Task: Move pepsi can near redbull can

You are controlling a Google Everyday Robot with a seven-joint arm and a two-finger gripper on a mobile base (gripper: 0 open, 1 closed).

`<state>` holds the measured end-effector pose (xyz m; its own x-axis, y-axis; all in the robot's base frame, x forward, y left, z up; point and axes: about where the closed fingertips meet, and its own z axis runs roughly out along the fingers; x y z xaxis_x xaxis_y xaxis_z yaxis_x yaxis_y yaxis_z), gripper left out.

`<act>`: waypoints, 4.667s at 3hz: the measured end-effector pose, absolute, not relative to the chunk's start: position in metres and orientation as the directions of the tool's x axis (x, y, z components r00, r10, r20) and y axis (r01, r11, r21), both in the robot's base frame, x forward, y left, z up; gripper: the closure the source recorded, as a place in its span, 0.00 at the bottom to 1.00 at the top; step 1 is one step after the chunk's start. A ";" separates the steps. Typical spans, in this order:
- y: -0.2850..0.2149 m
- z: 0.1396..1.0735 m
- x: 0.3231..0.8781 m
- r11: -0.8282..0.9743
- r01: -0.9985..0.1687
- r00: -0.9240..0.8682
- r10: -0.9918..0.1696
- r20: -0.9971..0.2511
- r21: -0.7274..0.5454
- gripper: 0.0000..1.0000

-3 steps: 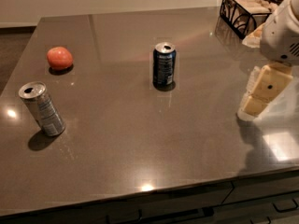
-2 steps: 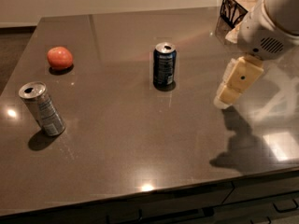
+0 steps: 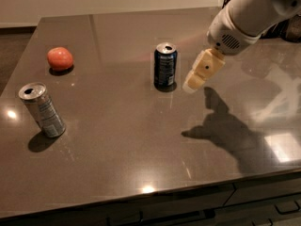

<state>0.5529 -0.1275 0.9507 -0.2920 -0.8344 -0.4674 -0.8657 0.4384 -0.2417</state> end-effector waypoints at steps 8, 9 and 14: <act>-0.034 0.929 0.619 0.398 -0.908 -0.217 -0.712 -0.668 -0.129 0.85; -0.012 0.944 0.594 0.315 -0.939 -0.141 -0.713 -0.687 -0.135 1.00; 0.119 0.948 0.482 -0.070 -0.980 0.181 -0.718 -0.672 -0.189 1.00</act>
Offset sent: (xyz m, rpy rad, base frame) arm 0.0811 0.0555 -0.0279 0.1283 -0.0748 -0.0604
